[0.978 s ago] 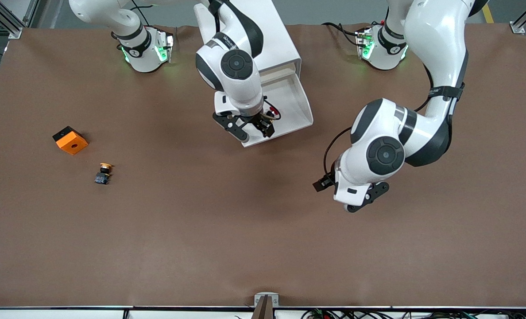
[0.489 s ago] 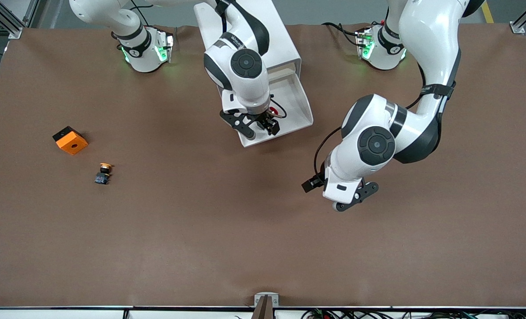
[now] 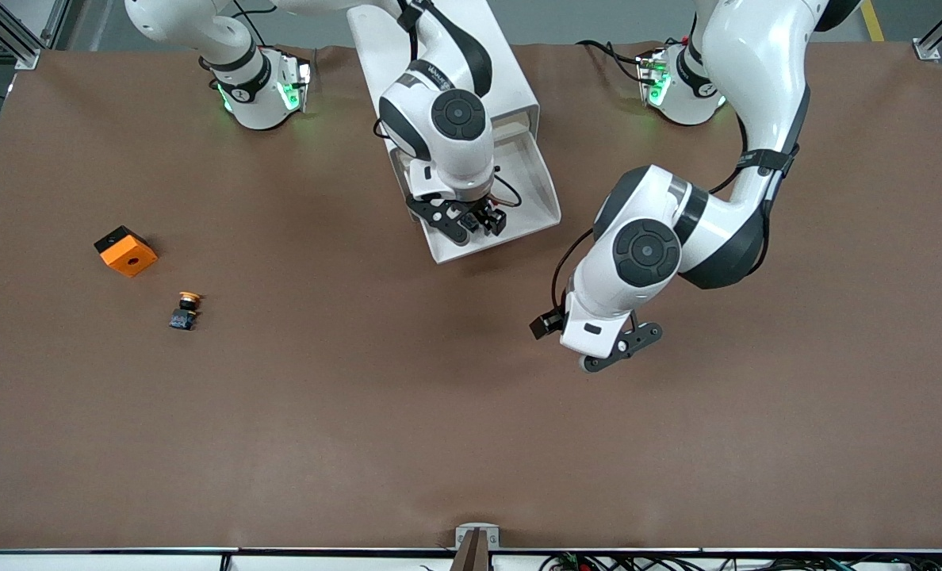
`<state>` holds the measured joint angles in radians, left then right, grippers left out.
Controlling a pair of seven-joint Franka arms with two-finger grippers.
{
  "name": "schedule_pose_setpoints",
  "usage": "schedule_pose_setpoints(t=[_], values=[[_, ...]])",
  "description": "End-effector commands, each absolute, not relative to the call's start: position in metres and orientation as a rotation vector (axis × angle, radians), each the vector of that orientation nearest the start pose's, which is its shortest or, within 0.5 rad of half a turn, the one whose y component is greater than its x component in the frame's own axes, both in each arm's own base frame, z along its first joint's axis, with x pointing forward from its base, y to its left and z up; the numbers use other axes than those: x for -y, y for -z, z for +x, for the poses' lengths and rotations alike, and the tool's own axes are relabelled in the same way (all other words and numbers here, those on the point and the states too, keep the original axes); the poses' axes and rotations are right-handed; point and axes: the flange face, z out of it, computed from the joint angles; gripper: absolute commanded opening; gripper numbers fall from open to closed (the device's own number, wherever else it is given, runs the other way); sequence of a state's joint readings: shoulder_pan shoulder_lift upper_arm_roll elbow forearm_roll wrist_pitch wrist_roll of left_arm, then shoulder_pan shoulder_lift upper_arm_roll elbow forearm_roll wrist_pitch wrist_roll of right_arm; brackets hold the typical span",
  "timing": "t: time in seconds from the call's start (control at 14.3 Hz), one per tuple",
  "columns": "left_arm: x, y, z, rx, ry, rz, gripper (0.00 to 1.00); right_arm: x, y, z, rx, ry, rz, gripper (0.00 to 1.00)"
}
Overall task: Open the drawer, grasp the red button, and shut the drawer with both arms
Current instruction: 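Grasp the red button with the right gripper and lift it out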
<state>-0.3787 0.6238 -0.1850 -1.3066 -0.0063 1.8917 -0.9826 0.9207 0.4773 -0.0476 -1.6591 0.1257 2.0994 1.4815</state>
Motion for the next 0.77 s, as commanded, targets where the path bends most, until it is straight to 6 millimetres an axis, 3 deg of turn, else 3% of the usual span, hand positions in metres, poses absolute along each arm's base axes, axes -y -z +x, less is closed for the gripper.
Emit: schedule_pose_setpoints(t=[0.0, 0.14, 0.35, 0.56, 0.7], values=[[0.362, -0.374, 0.626, 0.688, -0.132, -3.113, 1.0, -0.526, -0.329, 0.423, -1.039, -0.149, -2.964, 0.0], [0.362, -0.372, 0.625, 0.687, -0.134, -3.11, 1.0, -0.526, -0.331, 0.424, -1.029, -0.151, -2.968, 0.0], [0.363, -0.368, 0.626, 0.671, -0.12, -3.101, 1.0, -0.522, -0.349, 0.438, -1.048, -0.152, -2.946, 0.0], [0.376, -0.358, 0.619, 0.649, -0.087, -3.118, 1.0, -0.497, -0.396, 0.479, -1.075, -0.268, -2.907, 0.0], [0.39, -0.349, 0.61, 0.632, -0.075, -3.132, 1.0, -0.453, -0.432, 0.519, -0.981, -0.367, -2.913, 0.0]])
